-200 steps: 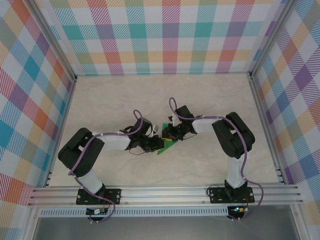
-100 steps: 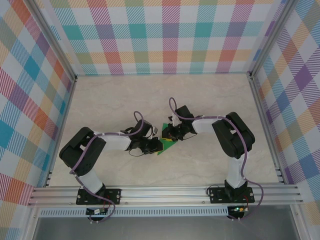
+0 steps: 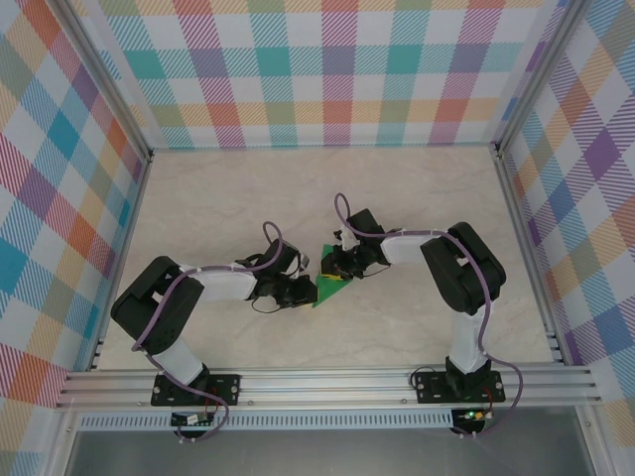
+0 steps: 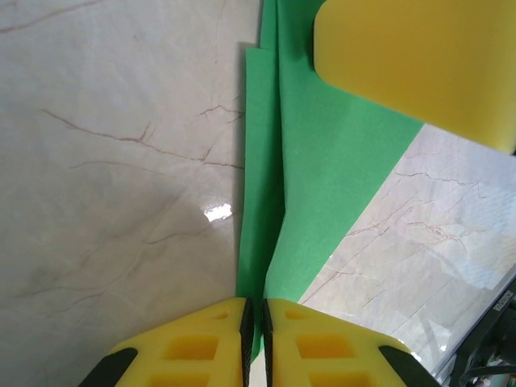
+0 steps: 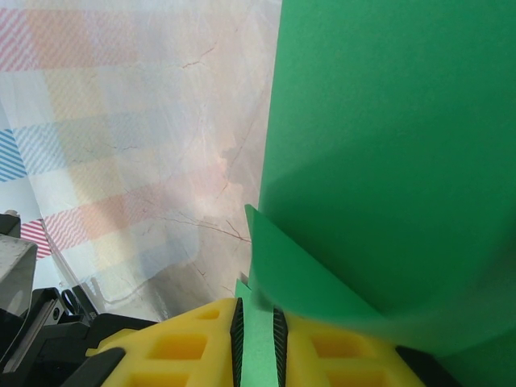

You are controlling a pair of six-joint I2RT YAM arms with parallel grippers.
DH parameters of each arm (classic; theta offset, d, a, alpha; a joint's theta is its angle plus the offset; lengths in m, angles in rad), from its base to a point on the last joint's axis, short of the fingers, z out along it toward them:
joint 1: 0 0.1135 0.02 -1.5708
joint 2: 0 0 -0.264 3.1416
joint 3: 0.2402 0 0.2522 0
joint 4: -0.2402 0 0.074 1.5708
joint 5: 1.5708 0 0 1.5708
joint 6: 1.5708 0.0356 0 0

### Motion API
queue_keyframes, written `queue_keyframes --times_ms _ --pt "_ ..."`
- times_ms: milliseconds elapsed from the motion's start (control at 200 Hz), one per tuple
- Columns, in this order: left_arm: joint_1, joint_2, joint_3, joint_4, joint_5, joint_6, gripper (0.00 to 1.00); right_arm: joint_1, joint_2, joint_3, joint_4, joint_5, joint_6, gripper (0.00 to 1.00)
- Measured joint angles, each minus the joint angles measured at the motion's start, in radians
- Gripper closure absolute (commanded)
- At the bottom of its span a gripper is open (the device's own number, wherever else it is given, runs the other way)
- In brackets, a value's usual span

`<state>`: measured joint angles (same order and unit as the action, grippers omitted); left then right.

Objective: Fold a paper plane with a square sheet of paper (pick it up from the middle)
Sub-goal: Fourth fold the wing at the center of the table.

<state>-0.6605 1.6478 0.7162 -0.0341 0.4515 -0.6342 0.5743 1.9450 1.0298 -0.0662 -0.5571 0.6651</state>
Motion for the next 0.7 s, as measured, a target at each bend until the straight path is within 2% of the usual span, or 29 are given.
queue_keyframes --times_ms 185,355,575,700 --pt "0.000 -0.058 0.000 -0.077 -0.027 -0.001 0.84 0.000 0.000 0.001 -0.003 0.002 0.000 0.80" --pt "0.000 -0.106 0.016 -0.069 -0.013 -0.011 0.83 0.000 0.000 0.001 -0.003 0.004 0.000 0.80" --pt "-0.023 -0.008 0.098 0.012 0.064 -0.034 0.84 0.001 0.000 0.002 -0.005 0.005 0.000 0.80" --pt "-0.033 0.056 0.106 0.030 0.057 -0.043 0.86 0.001 0.000 0.003 -0.005 0.006 0.000 0.80"
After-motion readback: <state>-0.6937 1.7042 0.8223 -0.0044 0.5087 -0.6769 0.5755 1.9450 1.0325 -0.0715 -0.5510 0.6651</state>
